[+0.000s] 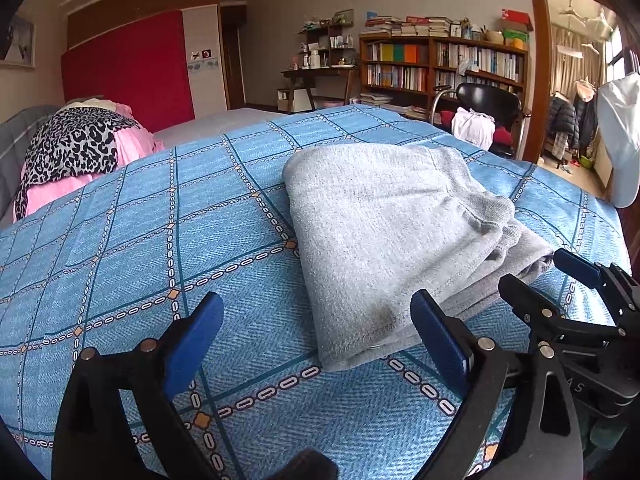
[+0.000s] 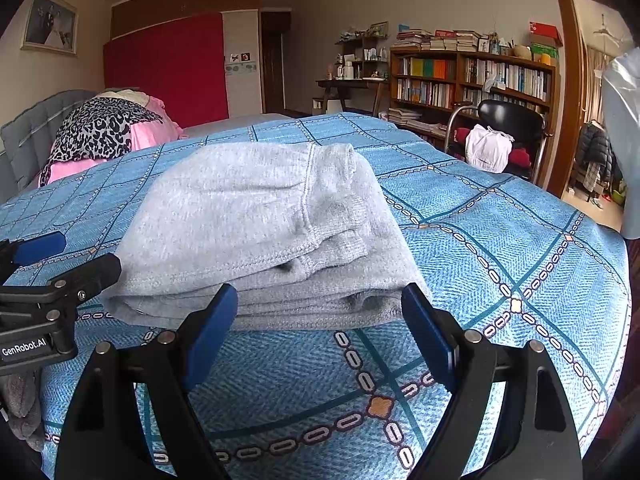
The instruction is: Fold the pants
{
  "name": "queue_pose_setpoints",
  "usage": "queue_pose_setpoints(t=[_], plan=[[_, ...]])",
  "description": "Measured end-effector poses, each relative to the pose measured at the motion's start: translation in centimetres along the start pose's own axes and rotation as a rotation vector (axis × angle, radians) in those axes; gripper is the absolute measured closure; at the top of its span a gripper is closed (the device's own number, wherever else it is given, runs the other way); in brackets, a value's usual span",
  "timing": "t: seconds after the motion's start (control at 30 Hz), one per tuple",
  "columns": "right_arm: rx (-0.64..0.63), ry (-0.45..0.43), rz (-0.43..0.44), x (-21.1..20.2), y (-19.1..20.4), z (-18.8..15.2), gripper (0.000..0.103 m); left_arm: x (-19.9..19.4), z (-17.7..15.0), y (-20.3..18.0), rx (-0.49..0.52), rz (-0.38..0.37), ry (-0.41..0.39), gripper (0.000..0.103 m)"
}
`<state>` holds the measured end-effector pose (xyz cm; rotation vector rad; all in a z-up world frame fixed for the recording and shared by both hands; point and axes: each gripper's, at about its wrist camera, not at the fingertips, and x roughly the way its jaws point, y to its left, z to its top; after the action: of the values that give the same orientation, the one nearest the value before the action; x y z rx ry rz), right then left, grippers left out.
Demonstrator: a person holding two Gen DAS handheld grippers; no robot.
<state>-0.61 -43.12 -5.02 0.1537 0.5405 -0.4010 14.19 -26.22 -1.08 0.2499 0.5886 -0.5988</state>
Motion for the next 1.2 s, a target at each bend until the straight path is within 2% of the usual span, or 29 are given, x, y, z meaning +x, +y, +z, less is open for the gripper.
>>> queue_pose_setpoints(t=[1.2], plan=[[0.015,0.013,-0.009,0.35,-0.46,-0.56,0.018,0.02,-0.39,-0.06,0.01,0.009,-0.017,0.009]])
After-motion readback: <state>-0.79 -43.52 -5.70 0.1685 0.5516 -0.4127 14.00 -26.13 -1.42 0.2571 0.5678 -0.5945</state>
